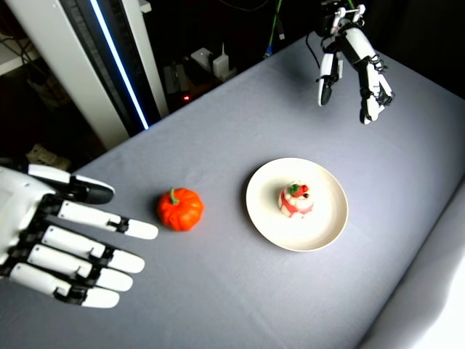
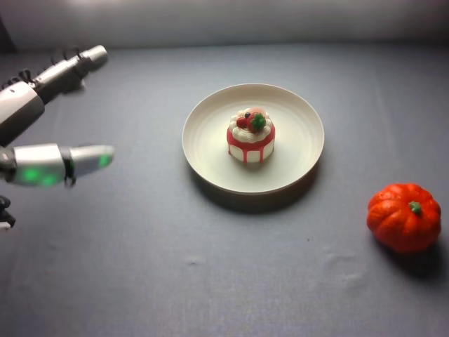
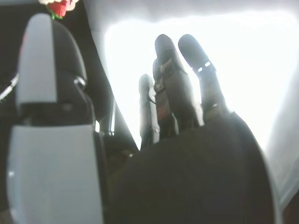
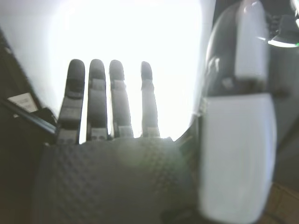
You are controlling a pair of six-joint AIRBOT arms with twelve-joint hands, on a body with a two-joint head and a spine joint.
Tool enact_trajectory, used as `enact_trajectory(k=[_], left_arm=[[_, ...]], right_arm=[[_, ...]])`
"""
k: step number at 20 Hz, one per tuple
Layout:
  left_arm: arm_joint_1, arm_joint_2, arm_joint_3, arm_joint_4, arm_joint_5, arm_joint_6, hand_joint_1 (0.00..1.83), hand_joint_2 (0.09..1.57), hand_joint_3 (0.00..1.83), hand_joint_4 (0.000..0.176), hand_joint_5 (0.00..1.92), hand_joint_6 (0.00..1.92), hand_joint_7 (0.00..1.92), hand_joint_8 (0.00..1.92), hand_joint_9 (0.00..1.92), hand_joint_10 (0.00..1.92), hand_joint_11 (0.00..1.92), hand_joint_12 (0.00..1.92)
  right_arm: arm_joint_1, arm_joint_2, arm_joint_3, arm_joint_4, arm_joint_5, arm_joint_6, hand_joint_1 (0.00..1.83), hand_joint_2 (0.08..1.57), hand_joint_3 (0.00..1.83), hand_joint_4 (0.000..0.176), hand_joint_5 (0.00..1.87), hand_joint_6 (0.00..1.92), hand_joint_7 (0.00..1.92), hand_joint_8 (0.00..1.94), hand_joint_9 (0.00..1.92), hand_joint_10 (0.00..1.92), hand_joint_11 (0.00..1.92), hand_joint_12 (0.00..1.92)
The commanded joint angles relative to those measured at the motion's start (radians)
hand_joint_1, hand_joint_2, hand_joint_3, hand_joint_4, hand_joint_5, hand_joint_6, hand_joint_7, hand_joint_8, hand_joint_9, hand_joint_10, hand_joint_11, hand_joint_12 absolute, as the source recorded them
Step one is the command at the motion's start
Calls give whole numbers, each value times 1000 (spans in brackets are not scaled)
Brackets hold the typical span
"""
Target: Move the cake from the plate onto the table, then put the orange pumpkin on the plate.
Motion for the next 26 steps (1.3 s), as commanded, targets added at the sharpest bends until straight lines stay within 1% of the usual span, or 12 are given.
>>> enact_trajectory(k=[1,7,9,10,13,14,15,17,18,20,21,26], left_arm=[[-11,9,-3,-13,-129,-4,611,1054,11,76,0,0,0,0,0,0,0,0],[-22,11,-9,2,-136,-4,614,1088,6,61,0,0,0,0,0,0,36,16],[-99,-2,6,69,-81,-4,655,1082,1,43,0,0,0,0,0,0,111,55],[-153,-22,23,119,-38,-4,674,1073,0,58,0,0,0,0,0,0,102,55],[-281,-94,92,226,68,-4,717,983,0,85,19,1,0,0,25,6,0,791],[-317,-127,126,263,100,-4,807,932,0,73,19,0,0,0,4,0,0,666],[-351,-153,154,303,132,-4,852,887,0,70,39,3,0,0,61,19,0,926],[-420,-211,209,403,208,-4,710,977,3,0,122,0,111,4,55,4,0,618],[-458,-242,236,459,257,-4,714,988,1,0,144,0,139,2,61,5,0,709],[-482,-273,265,510,298,-4,660,1035,4,0,139,5,150,12,151,36,0,1462],[-490,-286,278,529,318,-4,668,1024,0,0,168,9,289,43,294,93,0,1600],[-498,-332,333,568,380,-4,863,1031,1,0,328,14,497,31,415,202,0,1697]], right_arm=[[13,9,4,16,114,7,696,1089,3,25,282,3,258,2,195,24,0,656],[19,7,3,9,113,5,678,1060,0,32,296,2,264,2,202,5,0,620],[22,6,3,6,113,4,669,1035,0,30,286,1,254,2,184,4,0,574],[22,6,3,6,113,4,671,1027,0,28,284,0,251,1,184,4,0,553],[22,6,4,-2,107,2,682,1027,0,40,317,4,286,4,220,8,0,613],[22,5,5,-3,107,2,695,1011,0,43,328,7,304,10,226,9,0,617],[22,2,6,-3,107,0,700,1000,0,42,339,6,319,8,237,8,0,661],[22,-2,9,-4,104,0,696,1007,0,38,348,2,334,3,256,7,0,742],[22,-4,10,-6,102,0,694,1008,0,38,353,2,339,2,264,7,0,774],[25,-6,11,-11,98,0,695,1016,1,35,343,2,327,1,261,2,0,851],[29,-7,12,-14,95,0,701,1012,0,42,347,2,326,1,262,2,0,878],[55,-19,18,-33,70,0,682,1026,4,15,336,0,307,0,265,5,0,849]])
